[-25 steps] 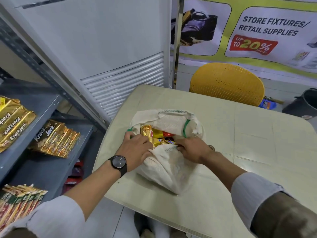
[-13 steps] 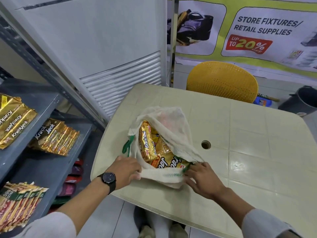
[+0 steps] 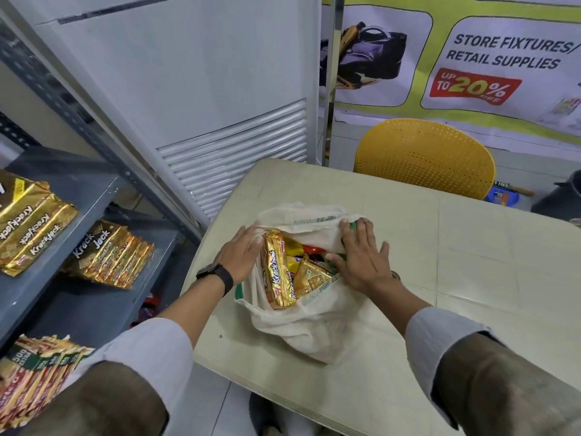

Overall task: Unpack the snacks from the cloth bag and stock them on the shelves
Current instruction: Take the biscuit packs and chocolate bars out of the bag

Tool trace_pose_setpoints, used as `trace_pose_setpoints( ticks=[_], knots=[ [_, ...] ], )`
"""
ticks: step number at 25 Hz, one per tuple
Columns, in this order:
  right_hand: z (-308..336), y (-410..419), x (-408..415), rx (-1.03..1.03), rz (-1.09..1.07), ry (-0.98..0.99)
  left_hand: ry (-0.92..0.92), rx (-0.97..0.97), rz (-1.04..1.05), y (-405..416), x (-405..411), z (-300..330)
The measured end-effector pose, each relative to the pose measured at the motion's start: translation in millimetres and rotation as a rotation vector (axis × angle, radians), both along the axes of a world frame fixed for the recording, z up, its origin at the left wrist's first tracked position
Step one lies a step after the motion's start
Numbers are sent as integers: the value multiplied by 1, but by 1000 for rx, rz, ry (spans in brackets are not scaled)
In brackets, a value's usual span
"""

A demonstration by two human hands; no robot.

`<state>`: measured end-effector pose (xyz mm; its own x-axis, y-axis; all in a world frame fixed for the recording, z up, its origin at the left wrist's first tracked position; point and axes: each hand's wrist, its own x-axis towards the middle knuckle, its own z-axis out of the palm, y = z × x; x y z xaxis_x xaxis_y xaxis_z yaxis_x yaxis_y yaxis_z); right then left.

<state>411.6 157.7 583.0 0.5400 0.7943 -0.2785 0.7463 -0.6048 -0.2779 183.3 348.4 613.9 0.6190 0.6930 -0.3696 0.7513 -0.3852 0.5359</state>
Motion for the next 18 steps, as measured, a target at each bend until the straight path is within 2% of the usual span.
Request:
trace_pose_setpoints(
  ticks=[2,4,7,9,10,12,13,14,16,18],
  knots=[
    [-8,4,1,-22,17,118,45,-86,13,1,-4,-10],
    [-10,4,-3,4,-4,137,23,-141,67,-1,-9,-12],
    [9,3,-14,89,-108,-104,-79,39,161,-14,-15,5],
    [24,6,-29,234,-130,-257,-255,116,324,-38,-23,16],
    [30,11,-36,326,-110,-240,-372,15,476,-55,-25,18],
    [43,27,-53,426,-36,-44,-603,-525,883,-89,-25,21],
    [48,37,-62,415,11,70,-647,-785,1090,-102,-23,19],
    [53,47,-69,382,70,152,-630,-950,1225,-110,-22,14],
    [58,69,-79,298,202,214,-563,-1108,1338,-120,-20,8],
    [60,87,-83,189,258,220,-568,-1245,1362,-122,-19,8]
  ],
)
